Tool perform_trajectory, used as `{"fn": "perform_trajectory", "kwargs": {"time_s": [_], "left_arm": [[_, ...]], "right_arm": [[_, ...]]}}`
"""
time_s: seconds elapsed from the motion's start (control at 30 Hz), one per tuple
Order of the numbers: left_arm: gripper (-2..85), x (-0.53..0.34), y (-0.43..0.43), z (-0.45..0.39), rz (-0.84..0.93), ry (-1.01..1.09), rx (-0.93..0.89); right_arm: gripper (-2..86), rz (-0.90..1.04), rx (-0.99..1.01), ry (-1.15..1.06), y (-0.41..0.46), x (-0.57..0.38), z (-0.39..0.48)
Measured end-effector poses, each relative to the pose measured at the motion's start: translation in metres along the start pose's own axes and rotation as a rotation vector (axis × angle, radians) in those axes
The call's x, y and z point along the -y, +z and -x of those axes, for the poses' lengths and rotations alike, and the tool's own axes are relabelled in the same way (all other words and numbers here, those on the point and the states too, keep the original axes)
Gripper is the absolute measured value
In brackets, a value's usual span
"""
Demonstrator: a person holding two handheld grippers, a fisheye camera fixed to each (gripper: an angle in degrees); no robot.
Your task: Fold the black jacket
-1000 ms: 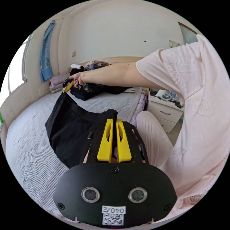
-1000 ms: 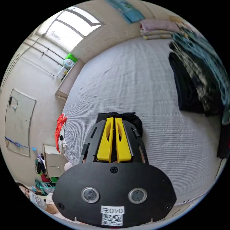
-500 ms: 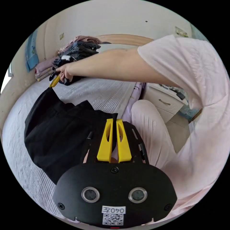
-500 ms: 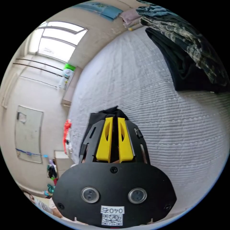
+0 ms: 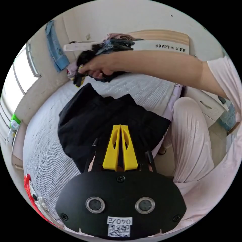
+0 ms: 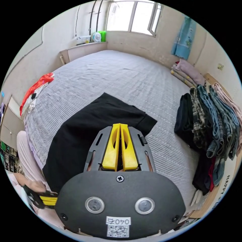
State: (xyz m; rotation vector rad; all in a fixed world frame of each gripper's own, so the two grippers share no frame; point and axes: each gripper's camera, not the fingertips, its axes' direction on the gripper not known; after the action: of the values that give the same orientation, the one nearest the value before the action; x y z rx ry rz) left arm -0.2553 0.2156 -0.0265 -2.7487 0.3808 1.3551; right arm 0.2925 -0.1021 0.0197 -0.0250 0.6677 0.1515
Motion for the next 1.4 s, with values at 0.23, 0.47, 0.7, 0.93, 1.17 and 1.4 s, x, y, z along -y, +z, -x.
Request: {"fn": "perform_trajectory", "kwargs": {"time_s": [0.23, 0.47, 0.7, 0.93, 1.17, 1.4], "left_arm": [[-0.9, 0.032, 0.055, -0.034, 0.117, 0.161, -0.057], [-0.7, -0.046, -0.058, 0.045, -0.135, -0.1, -0.17], [3.8, -0.134, -0.068, 0.153, 0.018, -0.464, -0.003], [7.9, -0.165, -0.035, 0.213, 0.034, -0.62, -0.325], [5.7, -0.182, -0.004, 0.247, 0.047, -0.598, -0.509], [1.4, -0.192, -0.01, 0.257, -0.015, -0.474, -0.532]], "right_arm": [[-1.0, 0.347, -0.128, 0.086, 0.11, 0.013, 0.006], [-1.0, 0.065, -0.239, -0.109, -0.005, -0.026, 0.086], [-0.9, 0.327, -0.105, -0.158, 0.051, -0.06, 0.109], [2.3, 0.026, -0.076, -0.195, -0.028, 0.025, 0.154], [13.1, 0.214, -0.028, -0.128, 0.031, 0.143, 0.187], [13.7, 0.451, -0.174, -0.1, 0.135, 0.215, 0.232]]}}
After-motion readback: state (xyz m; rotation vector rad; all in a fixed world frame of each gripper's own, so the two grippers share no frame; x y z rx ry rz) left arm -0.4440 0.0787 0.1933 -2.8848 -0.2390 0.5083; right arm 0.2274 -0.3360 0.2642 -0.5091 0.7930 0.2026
